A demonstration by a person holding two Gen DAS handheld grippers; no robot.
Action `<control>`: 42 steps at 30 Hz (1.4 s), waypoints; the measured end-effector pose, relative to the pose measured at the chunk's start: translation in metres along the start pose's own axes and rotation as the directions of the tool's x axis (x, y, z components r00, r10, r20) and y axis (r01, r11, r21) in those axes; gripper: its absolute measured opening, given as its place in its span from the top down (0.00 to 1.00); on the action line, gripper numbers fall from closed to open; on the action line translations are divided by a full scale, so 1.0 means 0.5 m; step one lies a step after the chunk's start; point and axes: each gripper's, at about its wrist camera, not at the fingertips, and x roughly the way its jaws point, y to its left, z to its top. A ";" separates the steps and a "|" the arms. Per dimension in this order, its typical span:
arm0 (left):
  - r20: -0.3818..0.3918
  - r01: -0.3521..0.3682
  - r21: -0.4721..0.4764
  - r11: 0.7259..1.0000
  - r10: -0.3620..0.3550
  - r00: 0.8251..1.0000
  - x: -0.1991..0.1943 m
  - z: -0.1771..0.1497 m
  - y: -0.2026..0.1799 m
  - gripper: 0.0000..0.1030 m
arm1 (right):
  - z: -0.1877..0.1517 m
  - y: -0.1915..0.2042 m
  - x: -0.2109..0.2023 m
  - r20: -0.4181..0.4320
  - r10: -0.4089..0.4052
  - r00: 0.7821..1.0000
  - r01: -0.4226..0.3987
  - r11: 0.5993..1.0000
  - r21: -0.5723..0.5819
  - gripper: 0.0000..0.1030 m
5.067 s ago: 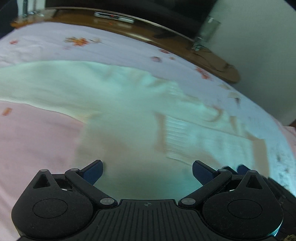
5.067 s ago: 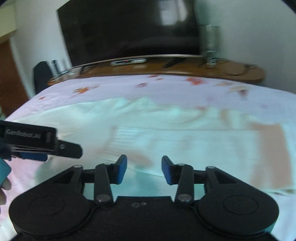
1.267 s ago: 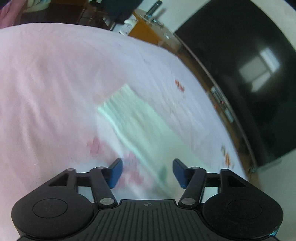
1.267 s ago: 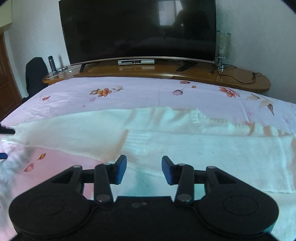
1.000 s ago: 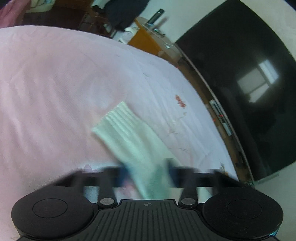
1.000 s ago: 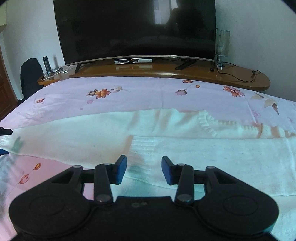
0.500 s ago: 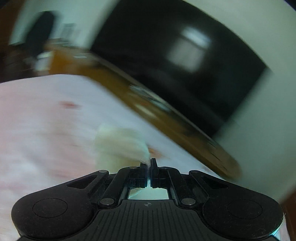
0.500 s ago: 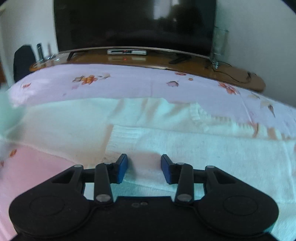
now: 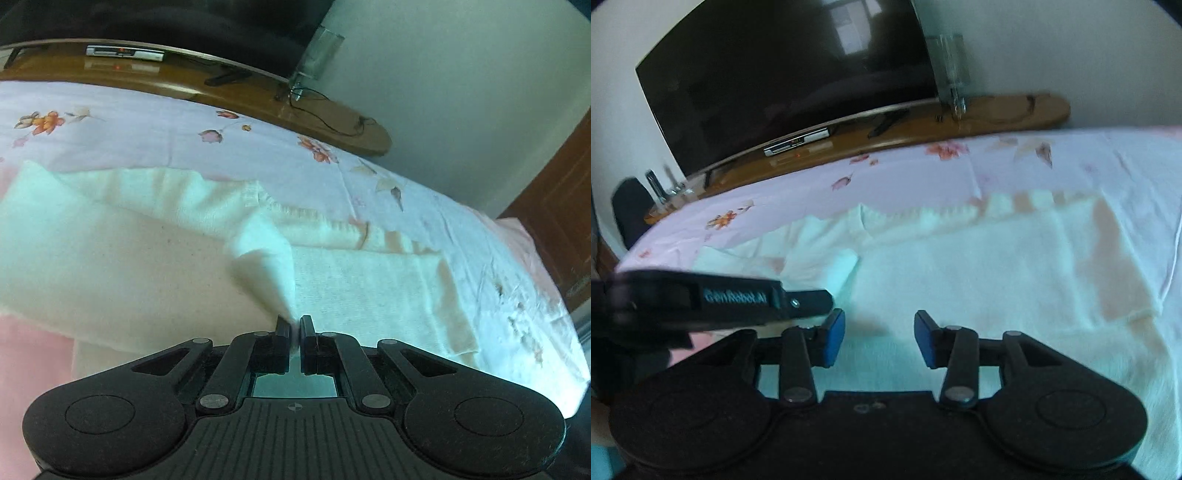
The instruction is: Fold small clothes
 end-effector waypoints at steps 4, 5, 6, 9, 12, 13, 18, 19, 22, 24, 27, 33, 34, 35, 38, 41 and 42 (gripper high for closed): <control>0.113 -0.052 -0.025 0.998 0.055 0.992 -0.065 0.006 0.015 0.08 | -0.006 0.014 0.003 0.000 0.013 1.000 -0.013 0.998 -0.062 0.56; 0.164 -0.075 -0.023 0.997 0.078 0.983 -0.086 0.007 0.018 0.07 | -0.007 0.024 0.007 0.001 0.021 1.000 -0.021 0.996 -0.086 0.54; 0.198 -0.087 -0.008 0.996 0.086 0.976 -0.103 0.012 0.021 0.07 | -0.008 0.036 0.012 -0.003 0.029 1.000 -0.029 0.994 -0.101 0.52; 0.211 -0.154 0.033 0.988 0.143 0.967 -0.128 0.023 0.040 0.07 | -0.011 0.063 0.030 -0.014 0.043 0.999 -0.045 0.992 -0.122 0.48; 0.232 -0.269 0.078 0.960 0.245 0.941 -0.151 0.006 0.079 0.07 | 0.000 0.064 0.043 -0.004 0.026 1.000 -0.026 0.997 -0.073 0.56; 0.237 -0.302 0.088 0.949 0.274 0.932 -0.158 0.000 0.089 0.07 | 0.005 0.058 0.049 -0.010 0.018 1.000 -0.019 0.999 -0.043 0.63; 0.218 -0.391 0.143 0.909 0.357 0.908 -0.165 -0.046 0.125 0.07 | 0.018 0.024 0.066 -0.034 0.026 0.999 -0.025 0.999 0.049 0.95; 0.214 -0.394 0.140 0.908 0.361 0.908 -0.164 -0.049 0.127 0.07 | 0.019 0.021 0.064 -0.036 0.022 0.999 -0.020 0.999 0.048 0.95; 0.214 -0.403 0.137 0.905 0.370 0.904 -0.162 -0.065 0.125 0.07 | 0.018 0.010 0.038 -0.032 0.016 0.999 -0.014 0.998 0.061 0.67; 0.206 -0.413 0.144 0.899 0.381 0.901 -0.151 -0.072 0.123 0.07 | 0.015 -0.001 0.035 -0.030 0.018 0.999 -0.016 0.998 0.056 0.67; 0.213 -0.437 0.130 0.890 0.406 0.889 -0.142 -0.076 0.123 0.07 | 0.030 -0.014 0.058 -0.030 0.059 0.998 -0.055 0.991 0.118 0.68; 0.199 -0.475 0.085 0.876 0.452 0.869 -0.126 -0.072 0.134 0.07 | 0.065 0.030 0.024 0.081 0.047 0.996 -0.048 0.999 0.014 0.95; 0.195 -0.475 0.076 0.877 0.454 0.870 -0.121 -0.070 0.136 0.07 | 0.076 0.031 0.004 0.115 0.040 0.993 -0.040 0.999 -0.003 0.95; 0.196 -0.476 0.068 0.877 0.456 0.868 -0.117 -0.069 0.136 0.07 | 0.089 0.027 -0.011 0.138 0.036 0.990 -0.035 0.999 -0.009 0.95; 0.209 -0.476 0.065 0.877 0.455 0.866 -0.102 -0.066 0.129 0.07 | 0.115 -0.018 -0.043 0.162 -0.010 0.987 0.010 1.000 -0.001 0.95; 0.240 -0.497 0.089 0.863 0.465 0.852 -0.087 -0.064 0.115 0.07 | 0.115 -0.075 -0.046 0.137 -0.067 0.988 0.064 0.998 0.021 0.95; 0.246 -0.496 0.090 0.864 0.463 0.852 -0.084 -0.064 0.113 0.07 | 0.111 -0.093 -0.045 0.130 -0.090 0.987 0.087 0.996 0.027 0.95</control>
